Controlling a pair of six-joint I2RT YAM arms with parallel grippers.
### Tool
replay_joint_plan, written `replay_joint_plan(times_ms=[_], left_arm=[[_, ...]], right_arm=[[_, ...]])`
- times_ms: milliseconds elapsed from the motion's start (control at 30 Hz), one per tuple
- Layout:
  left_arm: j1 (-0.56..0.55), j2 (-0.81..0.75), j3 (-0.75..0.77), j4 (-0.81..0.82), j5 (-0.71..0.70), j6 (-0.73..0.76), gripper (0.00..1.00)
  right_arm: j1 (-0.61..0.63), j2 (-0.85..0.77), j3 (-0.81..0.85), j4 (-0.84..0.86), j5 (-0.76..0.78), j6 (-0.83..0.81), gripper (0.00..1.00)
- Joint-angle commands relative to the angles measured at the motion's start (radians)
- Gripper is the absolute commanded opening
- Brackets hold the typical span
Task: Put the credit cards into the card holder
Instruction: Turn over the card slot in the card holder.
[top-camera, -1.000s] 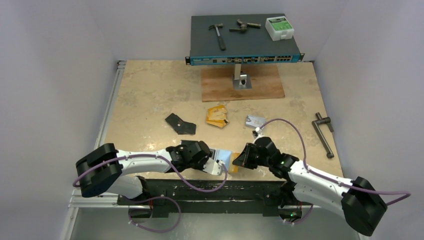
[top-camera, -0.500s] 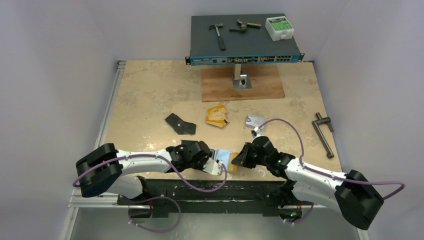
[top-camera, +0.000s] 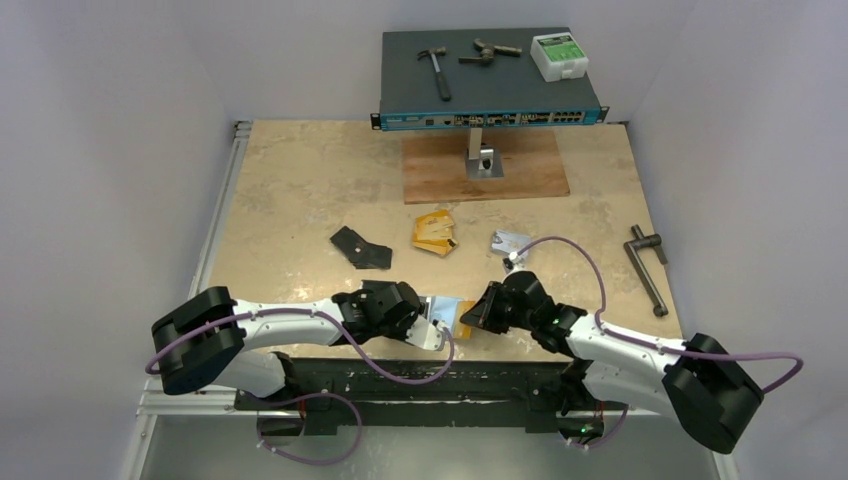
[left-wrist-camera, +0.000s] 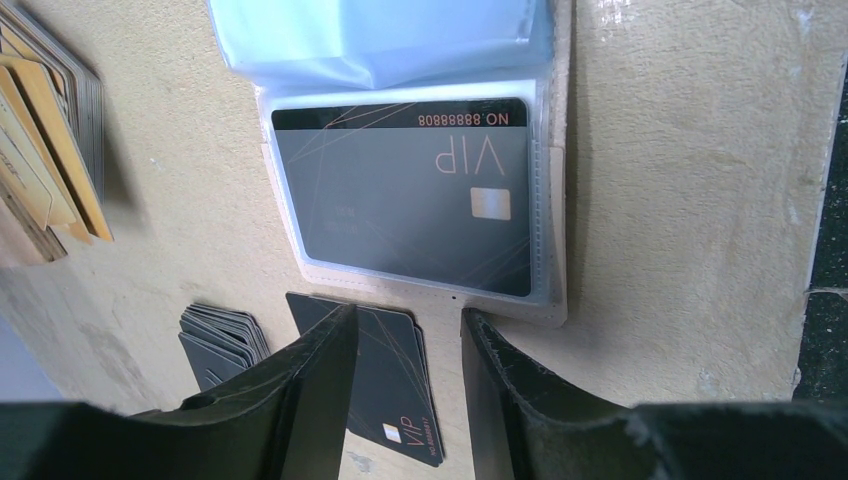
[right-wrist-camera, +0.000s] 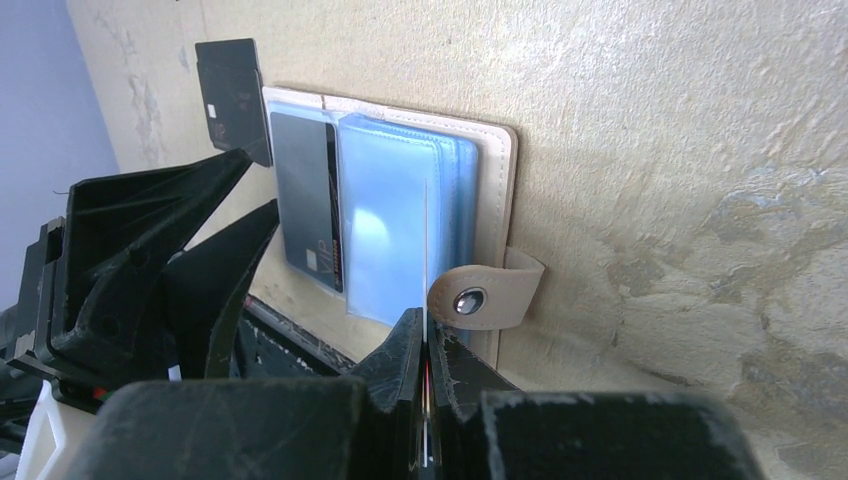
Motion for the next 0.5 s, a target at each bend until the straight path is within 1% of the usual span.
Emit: replay_joint_plan(times_ms=[0,133,267,467], left_arm=[[-0.006,-0.025,-0.001,0.001,0.006,-0.011,0.42],[-0.006,-0.027,0.000,-0.002,0.009,-0.012,0.41],[-0.006,-0.025,0.006,-0.004,0.009,-0.012,0.41],[-0.006,-0.021,0.010,-0.007,0.010,-0.012,0.41]], right_arm=[[-0.003,-0.014,-0.011,0.038,0.036,0.019,0.00],[-0.003,-0.047,-0.042,0.015,0.055,0.031,0.00],[-0.003,-0.068,-0.074,0.034,0.056,0.054,0.00],[-0.003,0.011,-0.051,0.100,0.023,0.026,0.00]])
